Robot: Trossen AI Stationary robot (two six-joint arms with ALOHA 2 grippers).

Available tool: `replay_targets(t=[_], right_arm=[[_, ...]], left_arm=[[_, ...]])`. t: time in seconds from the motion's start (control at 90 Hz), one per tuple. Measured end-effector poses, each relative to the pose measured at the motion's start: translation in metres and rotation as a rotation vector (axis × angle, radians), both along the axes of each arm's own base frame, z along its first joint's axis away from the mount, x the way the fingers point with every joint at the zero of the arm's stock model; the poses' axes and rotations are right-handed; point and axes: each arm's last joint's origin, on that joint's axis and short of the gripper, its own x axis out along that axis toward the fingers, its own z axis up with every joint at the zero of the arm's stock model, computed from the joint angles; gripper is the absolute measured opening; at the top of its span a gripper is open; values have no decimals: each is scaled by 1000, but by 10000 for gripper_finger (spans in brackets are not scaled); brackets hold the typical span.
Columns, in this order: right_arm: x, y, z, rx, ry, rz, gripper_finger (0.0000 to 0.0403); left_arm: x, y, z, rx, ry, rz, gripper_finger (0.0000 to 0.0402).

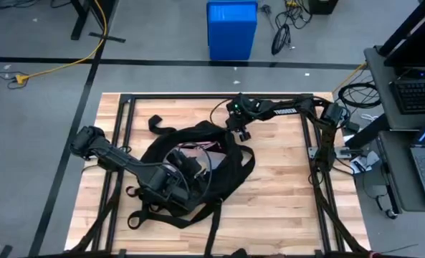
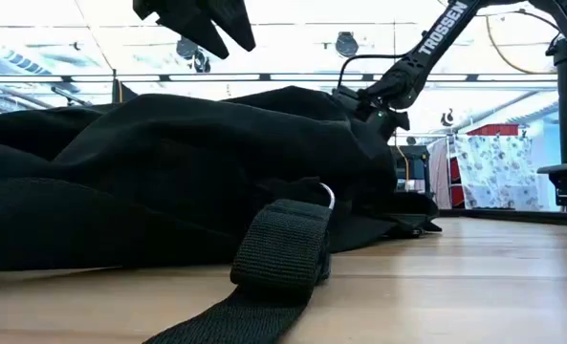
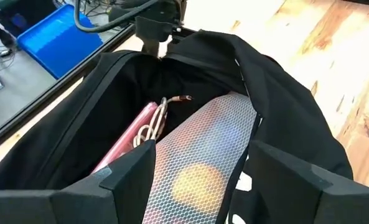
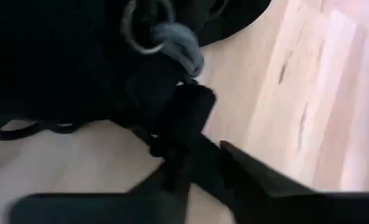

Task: Unpack backpack
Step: Close the black backpack

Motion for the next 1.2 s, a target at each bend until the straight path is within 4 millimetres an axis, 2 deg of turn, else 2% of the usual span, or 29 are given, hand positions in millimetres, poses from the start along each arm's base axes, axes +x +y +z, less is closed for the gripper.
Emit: replay_targets(t=[0.033, 0.078, 0.233, 0.356, 0.478, 0.622, 0.756, 0.967, 1.2], right_arm=[[-1, 0, -1, 14, 10, -8, 29], [-3, 2, -2, 34, 33, -17, 13], [-11, 6, -3, 107, 120, -54, 1], [-20, 18, 2, 203, 216, -128, 0], [-27, 42, 12, 306, 320, -146, 0], [-28, 75, 26, 351, 390, -143, 0], [-22, 95, 37, 287, 363, -161, 0], [-8, 84, 50, 203, 161, -245, 10], [-9, 67, 44, 178, 151, -241, 95]], left_arm=[[0, 0, 0, -1, -2, 0, 246], [0, 0, 0, -2, -4, 0, 246], [0, -2, 0, -3, -6, -3, 246], [-2, -5, 0, -3, -5, -13, 246], [-2, -5, 0, -2, -3, -16, 246], [-2, -5, 0, 6, 8, -20, 246], [-3, -5, -1, 9, 14, -22, 246], [-4, -4, -1, 17, 31, -21, 246], [-8, -12, -1, 11, 24, -41, 246]])
